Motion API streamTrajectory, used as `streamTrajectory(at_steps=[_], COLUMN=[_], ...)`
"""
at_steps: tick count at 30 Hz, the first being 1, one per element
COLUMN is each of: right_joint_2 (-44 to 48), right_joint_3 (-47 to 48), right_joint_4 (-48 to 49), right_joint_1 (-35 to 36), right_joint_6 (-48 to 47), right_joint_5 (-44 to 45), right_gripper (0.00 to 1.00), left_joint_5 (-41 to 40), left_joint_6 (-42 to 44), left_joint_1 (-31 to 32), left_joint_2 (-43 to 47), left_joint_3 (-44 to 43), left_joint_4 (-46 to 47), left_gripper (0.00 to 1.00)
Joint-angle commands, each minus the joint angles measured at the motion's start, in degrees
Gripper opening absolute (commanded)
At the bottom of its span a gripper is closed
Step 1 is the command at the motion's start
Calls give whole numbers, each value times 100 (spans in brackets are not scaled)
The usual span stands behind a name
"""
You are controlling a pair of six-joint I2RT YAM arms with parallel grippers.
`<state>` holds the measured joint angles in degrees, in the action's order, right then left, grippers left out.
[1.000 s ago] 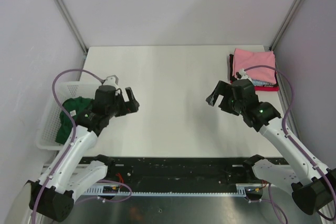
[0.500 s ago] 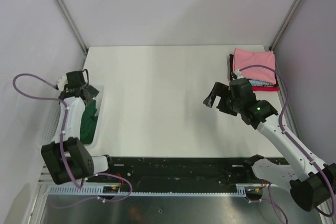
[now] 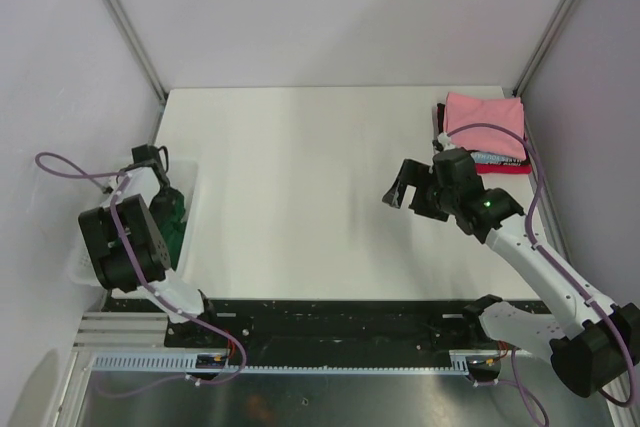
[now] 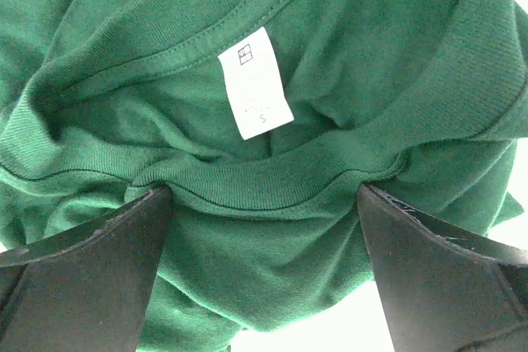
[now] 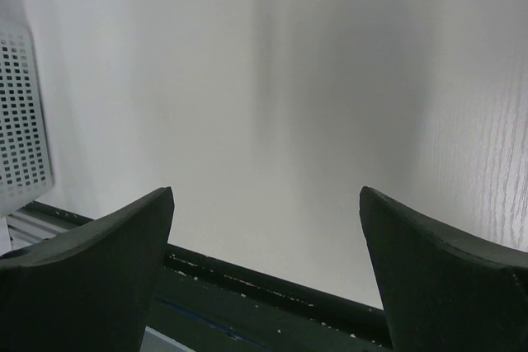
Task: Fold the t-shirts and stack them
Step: Grab crumpled tshirt from bin with the left arm, then move the tshirt to the center of the board
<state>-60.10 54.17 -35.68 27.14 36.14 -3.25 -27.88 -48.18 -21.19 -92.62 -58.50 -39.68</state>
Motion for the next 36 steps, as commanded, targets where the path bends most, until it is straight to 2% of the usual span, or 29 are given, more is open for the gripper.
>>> streamTrajectory(at_steps=[1, 2, 3, 6, 7, 9, 15, 18, 21, 26, 29, 36], right_joint_2=[60, 69, 68, 73, 79, 95, 102, 108, 164, 327, 399, 447], right_joint_3=[-98, -112, -119, -126, -126, -126, -126, -126, -103, -25, 46, 110], right_joint_4=[126, 129, 130, 131, 136, 166, 349, 418, 473, 522, 485, 327], right_joint_1=[-13, -14, -15, -15, -15, -15, -36, -52, -79, -210, -352, -704], right_joint_6=[-129, -122, -119, -116, -112, -111, -75, -49, 0, 30, 0, -97], right_joint_5=[-108, -116, -133, -179, -191, -231, -506, -611, -649, -650, -647, -614], right_gripper=[99, 99, 99, 99, 99, 99, 99, 99, 99, 99, 99, 99], left_joint_5=[-126, -93, -54, -6, -2, 9, 418, 571, 535, 507, 759, 1514], left_joint_6=[-296, -292, -273, -137, -76, 55, 658, 868, 1131, 1733, 1953, 2187], left_joint_1=[-69, -73, -76, -67, -64, -64, 274, 840, 1727, 3425, 4159, 5758], left_joint_2=[-234, -241, -218, 63, 246, 678, 2298, 2998, 3393, 3483, 3344, 2753], left_joint_3=[71, 73, 66, 28, 4, -63, -602, -993, -1548, -2565, -2865, -2295], left_joint_4=[-73, -65, -61, -53, -55, -55, 77, 239, 422, 618, 635, 753], left_gripper=[98, 92, 82, 29, 15, 4, 0, 0, 0, 0, 0, 0])
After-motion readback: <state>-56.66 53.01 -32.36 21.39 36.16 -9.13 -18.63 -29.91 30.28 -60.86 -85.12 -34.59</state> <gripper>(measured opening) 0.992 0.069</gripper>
